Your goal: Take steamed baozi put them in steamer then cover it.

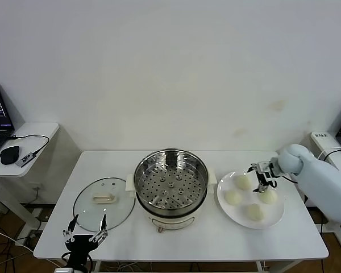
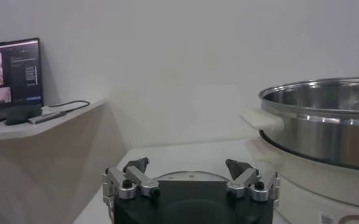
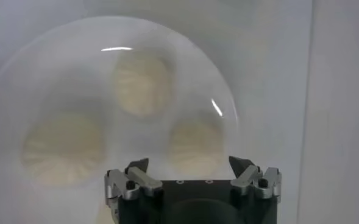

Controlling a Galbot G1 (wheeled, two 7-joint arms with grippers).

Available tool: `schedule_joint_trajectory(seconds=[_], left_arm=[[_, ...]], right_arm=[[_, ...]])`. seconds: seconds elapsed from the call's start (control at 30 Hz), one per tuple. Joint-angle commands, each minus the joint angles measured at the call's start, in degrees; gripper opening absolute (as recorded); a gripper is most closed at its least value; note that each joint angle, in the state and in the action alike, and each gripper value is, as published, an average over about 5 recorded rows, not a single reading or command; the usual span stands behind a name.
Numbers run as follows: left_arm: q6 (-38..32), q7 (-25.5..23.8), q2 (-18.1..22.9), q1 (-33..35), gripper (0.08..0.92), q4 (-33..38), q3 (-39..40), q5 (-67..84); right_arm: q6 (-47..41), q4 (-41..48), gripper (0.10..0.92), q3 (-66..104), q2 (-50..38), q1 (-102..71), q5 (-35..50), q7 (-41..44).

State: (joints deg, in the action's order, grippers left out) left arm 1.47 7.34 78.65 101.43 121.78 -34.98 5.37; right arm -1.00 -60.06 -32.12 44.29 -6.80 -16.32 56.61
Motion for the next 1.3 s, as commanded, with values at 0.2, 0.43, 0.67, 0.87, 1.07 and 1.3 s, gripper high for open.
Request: schedule_joint_trajectory(seconds=[0.2, 0.43, 0.67, 0.87, 1.07, 1.3], left_arm=[[-0.03, -0.04, -0.17, -0.18, 0.823, -0.18, -0.21, 0.12], [-0.08, -0.04, -0.30, -0.38, 0.823, -0.37, -0.12, 0.19], [-0.08, -0.07, -0.54, -0.68, 0.823, -0.53, -0.05, 0.25], [-0.13, -0.05, -0.45, -0.71, 0.823, -0.50, 0.00, 0.23], [-0.18, -0.03, -0.37, -0.76, 0.823, -0.49, 0.04, 0.25], [-0.12, -0.08, -0.69, -0.84, 0.823, -0.57, 0.06, 0.68]], right_arm=[[-1.45, 10.99, 0.811, -3.17, 7.69, 3.08, -2.14, -0.39], [-1.66, 12.13, 0.752, -2.55, 8.28, 2.37, -3.46, -1.02], [-1.65, 13.25, 0.679, -1.83, 9.31, 1.88, -4.29, -1.36], [-1.73, 13.07, 0.614, -1.89, 9.53, 1.70, -4.56, -1.34], [-1.68, 11.99, 0.572, -2.10, 8.78, 2.13, -4.13, -1.09], [-2.91, 3.74, 0.568, -6.51, 3.59, 5.88, 1.98, 0.40]])
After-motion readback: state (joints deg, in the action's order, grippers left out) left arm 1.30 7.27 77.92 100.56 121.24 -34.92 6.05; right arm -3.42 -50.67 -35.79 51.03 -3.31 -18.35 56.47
